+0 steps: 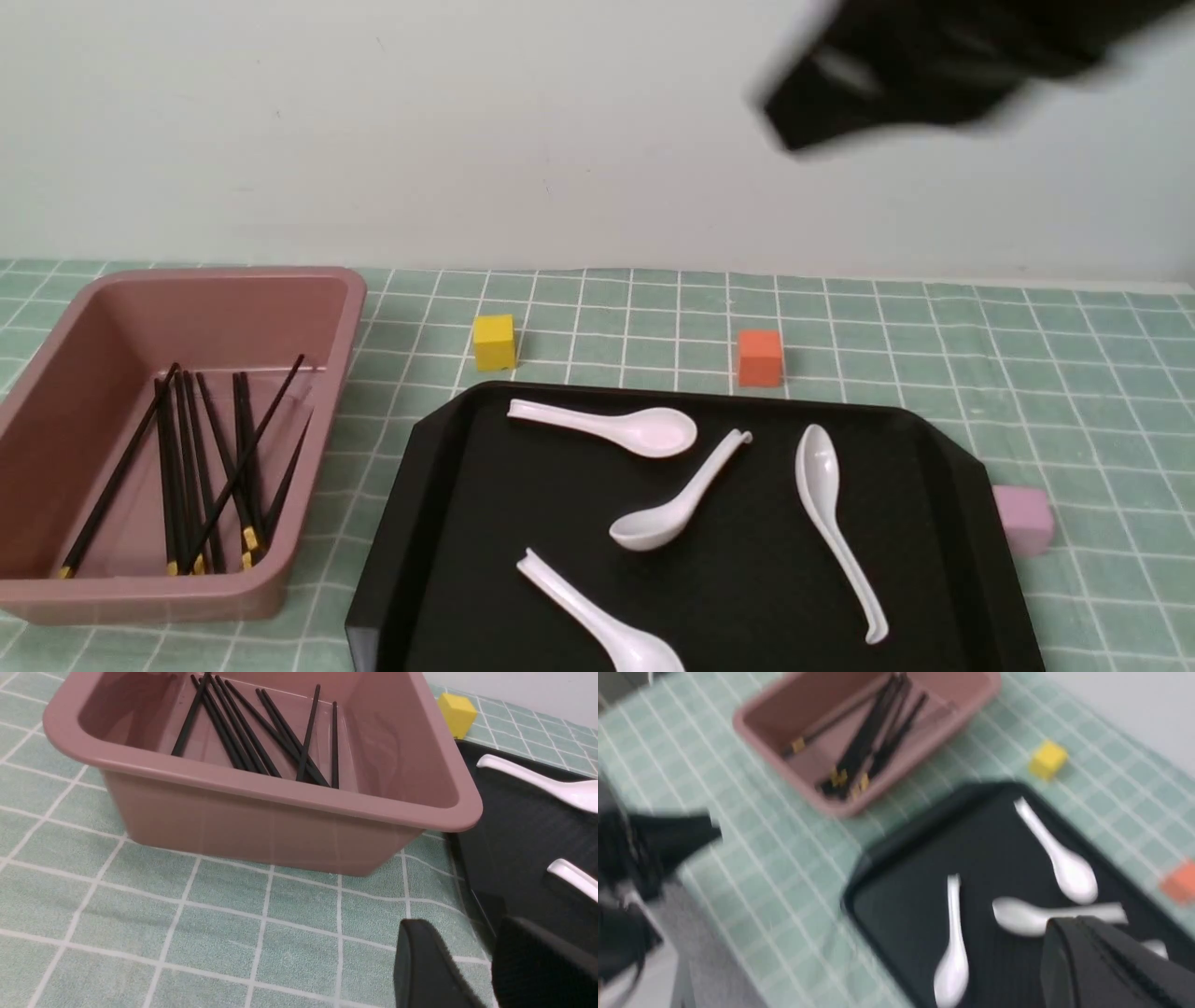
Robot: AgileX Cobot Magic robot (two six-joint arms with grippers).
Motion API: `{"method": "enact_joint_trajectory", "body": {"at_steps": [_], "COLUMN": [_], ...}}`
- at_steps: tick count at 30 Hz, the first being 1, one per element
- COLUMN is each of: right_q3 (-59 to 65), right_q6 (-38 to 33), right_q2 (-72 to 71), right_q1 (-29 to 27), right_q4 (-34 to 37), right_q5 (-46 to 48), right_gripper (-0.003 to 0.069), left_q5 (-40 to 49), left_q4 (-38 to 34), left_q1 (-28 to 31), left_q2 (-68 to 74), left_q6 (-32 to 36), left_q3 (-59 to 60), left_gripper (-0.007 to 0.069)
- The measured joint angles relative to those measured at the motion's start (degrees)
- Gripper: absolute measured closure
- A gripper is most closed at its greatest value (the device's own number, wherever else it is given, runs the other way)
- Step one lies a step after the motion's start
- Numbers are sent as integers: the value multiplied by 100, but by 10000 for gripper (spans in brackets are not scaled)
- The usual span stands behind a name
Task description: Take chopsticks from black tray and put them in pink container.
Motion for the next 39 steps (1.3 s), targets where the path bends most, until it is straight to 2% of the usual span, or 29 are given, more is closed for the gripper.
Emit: {"method": "enact_joint_trajectory", "body": {"at_steps": [1,5,7,13,15,22,39], "right_q3": [93,2386,3681,6332,6706,6929,6929], "right_q6": [9,90,95,107,107,101,112], "right_q2": [-161,-1989,-2906,-4918,-5146,-5152,-5133], "right_q1": [0,0,0,0,0,0,0], "right_q4": [-9,113,255,592,598,178,146], "right_q5": [0,-918,-1754,-4050,-4293,-4694,-4736], "right_gripper": [673,672,672,670,669,667,655], "left_q5": [0,0,0,0,0,0,0], "left_q4": [0,0,0,0,0,0,0], "left_q1": [0,0,0,0,0,0,0], "left_q2": [0,0,0,0,0,0,0], "left_q6": [0,0,0,0,0,0,0], "left_q3": [0,0,0,0,0,0,0], "left_gripper": [386,386,386,386,386,386,386]}}
